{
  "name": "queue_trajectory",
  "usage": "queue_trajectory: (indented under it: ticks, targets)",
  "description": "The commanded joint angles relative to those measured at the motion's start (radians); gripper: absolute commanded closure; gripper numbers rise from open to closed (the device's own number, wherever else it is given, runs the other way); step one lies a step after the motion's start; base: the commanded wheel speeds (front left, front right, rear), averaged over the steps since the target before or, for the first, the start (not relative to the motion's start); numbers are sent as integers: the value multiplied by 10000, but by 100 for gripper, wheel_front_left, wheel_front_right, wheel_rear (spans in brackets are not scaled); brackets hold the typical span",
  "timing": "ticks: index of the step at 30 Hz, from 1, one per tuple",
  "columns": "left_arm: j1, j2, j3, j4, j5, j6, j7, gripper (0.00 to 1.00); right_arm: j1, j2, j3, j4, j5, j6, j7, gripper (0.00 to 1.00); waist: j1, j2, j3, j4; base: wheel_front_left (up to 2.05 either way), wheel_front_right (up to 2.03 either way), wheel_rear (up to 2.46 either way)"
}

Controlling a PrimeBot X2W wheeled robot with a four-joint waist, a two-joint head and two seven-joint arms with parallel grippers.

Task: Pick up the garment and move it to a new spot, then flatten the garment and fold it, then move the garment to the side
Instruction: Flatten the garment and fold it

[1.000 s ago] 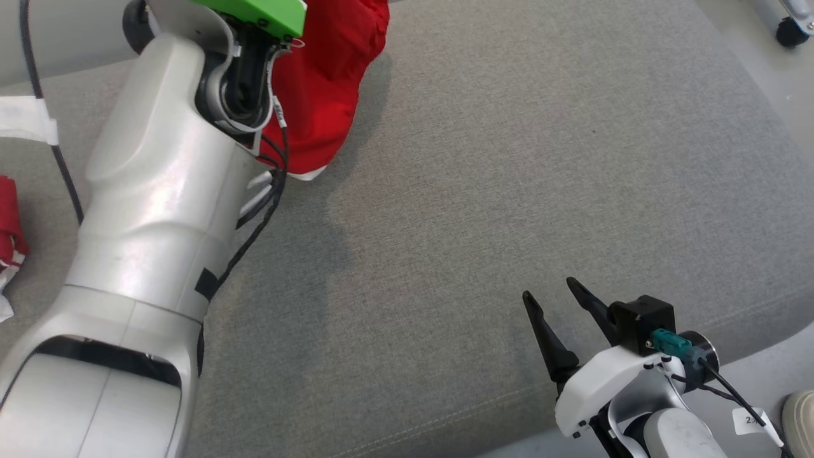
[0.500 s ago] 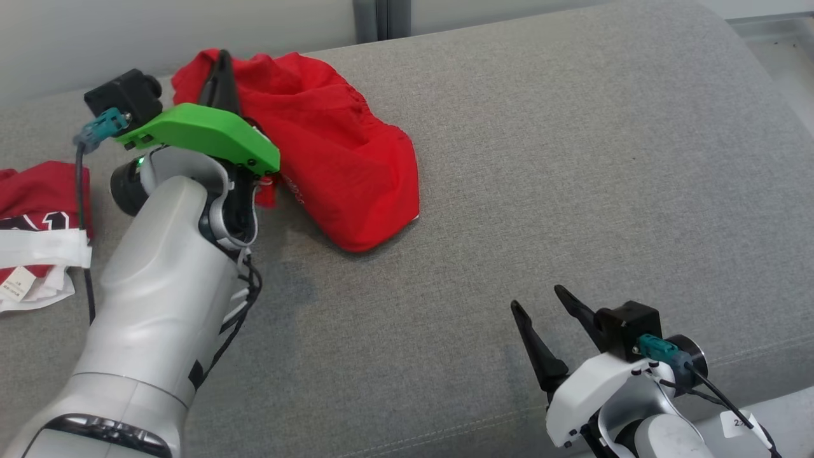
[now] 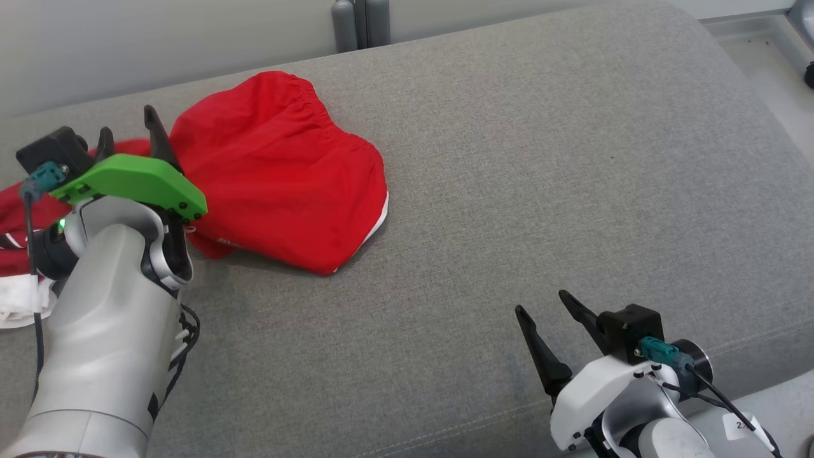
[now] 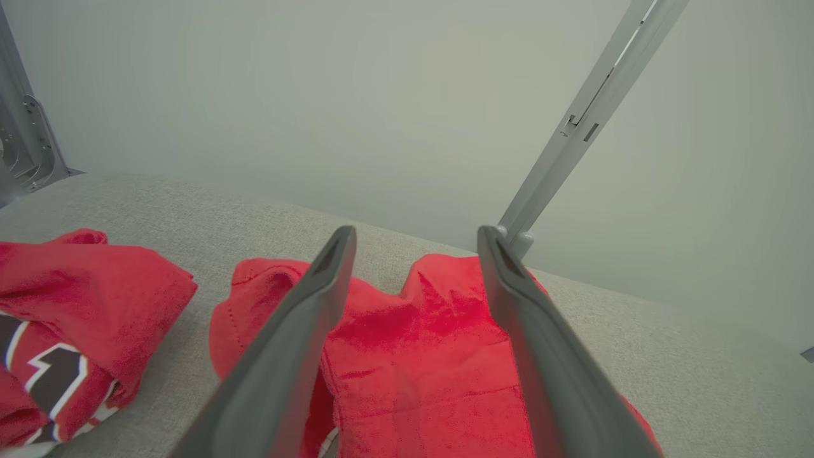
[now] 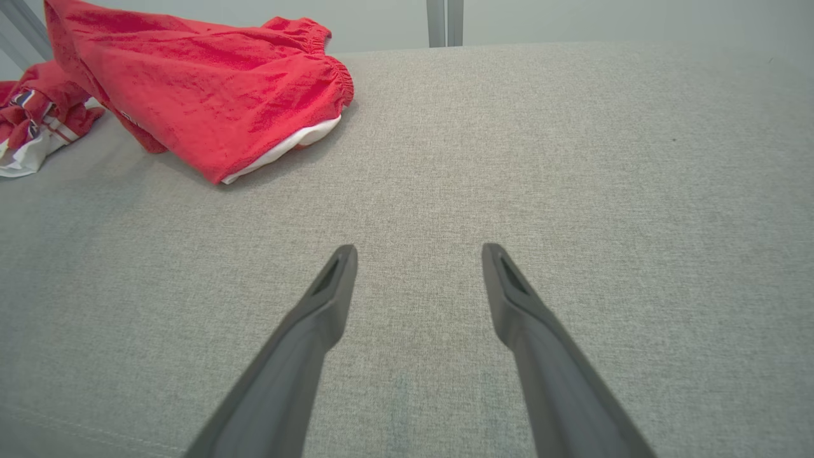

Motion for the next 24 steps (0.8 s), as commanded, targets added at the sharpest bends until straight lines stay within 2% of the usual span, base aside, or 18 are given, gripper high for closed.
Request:
queue_trajectory:
  ticks: [1,4,7,10,16,21,24]
  targets:
    - [216,-5,36,21,86,-92,-7,0,122,-14,-26,-43,-15,1,26,0,0,0,-82,76,0,0,0]
    - [460,-106,-2,260,239,-273,-7,0,161,-13,-45,-59,2,1,73,0,0,0,-227,223,0,0,0]
    - [641,-79,241,-89,473,-384,-7,0,199,-16,-95,-80,36,1,99,0,0,0,-348,405,0,0,0]
    - [1148,-103,1037,-1287,913,-263,-8,0,246,-16,-251,-101,108,1,24,0,0,0,-468,631,0,0,0]
    - [2877,-786,2610,-4076,2182,-780,-3,0,268,-13,-771,-13,529,1,-387,0,0,0,-806,1097,0,0,0]
    - [4359,-1123,2743,-5841,3834,-1166,-2,0,45,-31,-1027,231,424,-1,-498,0,0,0,-1040,1481,0,0,0]
    - [4879,-1166,2638,-6403,4472,-1296,-2,0,-101,-11,-1151,382,527,1,-557,0,0,0,-1093,1631,0,0,0]
